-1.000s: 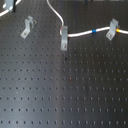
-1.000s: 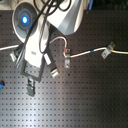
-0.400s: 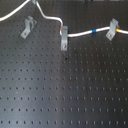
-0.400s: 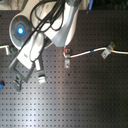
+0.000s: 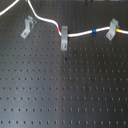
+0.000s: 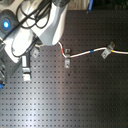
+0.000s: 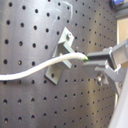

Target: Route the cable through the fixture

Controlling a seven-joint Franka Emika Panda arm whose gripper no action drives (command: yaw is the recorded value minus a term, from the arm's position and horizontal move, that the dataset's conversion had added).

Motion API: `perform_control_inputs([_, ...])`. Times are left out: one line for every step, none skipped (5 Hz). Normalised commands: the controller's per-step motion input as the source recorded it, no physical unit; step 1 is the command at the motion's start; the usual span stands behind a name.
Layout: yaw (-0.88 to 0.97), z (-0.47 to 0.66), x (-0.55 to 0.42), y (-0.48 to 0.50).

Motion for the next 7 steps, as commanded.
perform_control_inputs([0.36, 0.34, 0.278, 0.426])
perform_control_inputs([0.48, 0.21, -0.013, 0.324])
perform_control_inputs([0.42, 0.10, -0.206, 0.251])
perform_control_inputs([0.00, 0.04, -0.330, 0.130])
perform_control_inputs([-0.09, 0.16, -0.101, 0.068])
perform_control_inputs([-0.22, 0.18, -0.081, -0.019])
perform_control_inputs([-0.35, 0.25, -0.072, -0.037])
